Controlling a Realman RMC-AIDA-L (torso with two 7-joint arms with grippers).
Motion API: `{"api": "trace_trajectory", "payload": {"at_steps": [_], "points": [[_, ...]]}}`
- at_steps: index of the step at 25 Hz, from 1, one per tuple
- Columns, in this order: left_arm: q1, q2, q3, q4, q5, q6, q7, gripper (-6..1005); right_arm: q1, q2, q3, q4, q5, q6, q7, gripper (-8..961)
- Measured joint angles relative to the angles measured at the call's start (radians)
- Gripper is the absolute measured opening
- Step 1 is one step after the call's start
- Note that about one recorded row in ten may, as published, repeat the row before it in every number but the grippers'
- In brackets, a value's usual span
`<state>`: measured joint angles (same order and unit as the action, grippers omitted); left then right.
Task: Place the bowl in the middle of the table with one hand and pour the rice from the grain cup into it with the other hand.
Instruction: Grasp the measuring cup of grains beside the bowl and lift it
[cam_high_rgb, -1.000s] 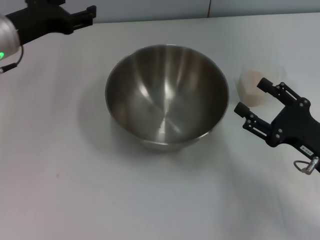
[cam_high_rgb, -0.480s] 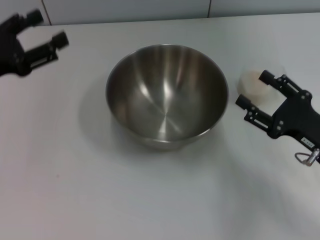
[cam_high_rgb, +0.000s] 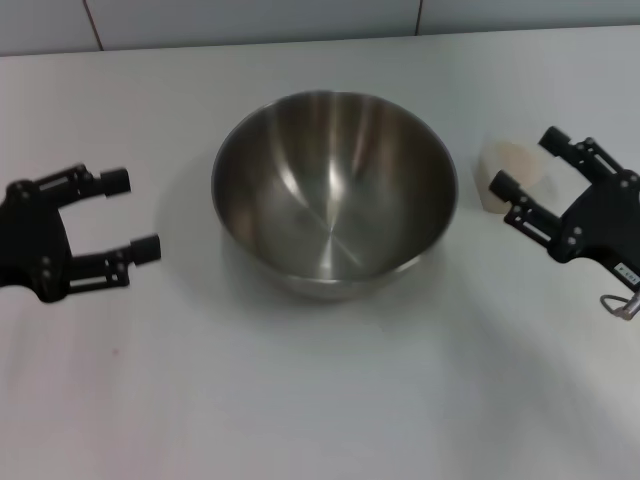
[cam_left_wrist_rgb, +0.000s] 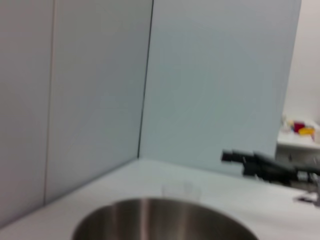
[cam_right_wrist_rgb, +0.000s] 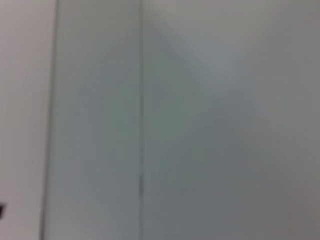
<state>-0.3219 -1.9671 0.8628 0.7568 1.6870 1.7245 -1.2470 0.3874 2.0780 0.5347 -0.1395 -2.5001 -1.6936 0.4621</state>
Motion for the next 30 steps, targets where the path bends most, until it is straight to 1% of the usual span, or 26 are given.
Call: {"api": "trace_trajectory", "payload": {"at_steps": [1,5,8,13,15,23,27,29,30], "points": [[0.000,0.000,0.000,0.000,0.000,0.000,0.000,861,0.000,0.000,0.000,0.000,0.000,0.000,0.000,783],[0.000,-0.012,-0.001,0.016,0.052,-0.002,0.021,860,-0.021,0.002,0.005,0.010,0.028,0.005,0.000,782],[-0.003,-0.014,-0.001,0.018,0.052,0.003,0.026,861,-0.025,0.004,0.006,0.012,0.029,0.012,0.000,782],[-0.008,-0.015,-0.001,0.020,0.053,0.011,0.039,861,-0.042,0.006,0.013,0.029,0.030,0.059,0.000,782],[-0.008,-0.019,-0.001,0.022,0.053,0.011,0.055,861,-0.052,0.006,0.036,0.033,0.031,0.089,0.000,782],[-0.011,-0.021,-0.001,0.023,0.052,0.011,0.062,860,-0.062,0.007,0.054,0.034,0.032,0.165,-0.009,782],[-0.011,-0.023,-0.002,0.023,0.052,0.011,0.063,860,-0.075,0.008,0.085,0.045,0.041,0.187,-0.048,782],[-0.011,-0.023,-0.002,0.021,0.052,0.010,0.063,860,-0.084,0.008,0.116,0.050,0.042,0.190,-0.061,783],[-0.011,-0.025,-0.002,0.017,0.052,0.010,0.063,860,-0.094,0.008,0.154,0.053,0.043,0.191,-0.068,783]]}}
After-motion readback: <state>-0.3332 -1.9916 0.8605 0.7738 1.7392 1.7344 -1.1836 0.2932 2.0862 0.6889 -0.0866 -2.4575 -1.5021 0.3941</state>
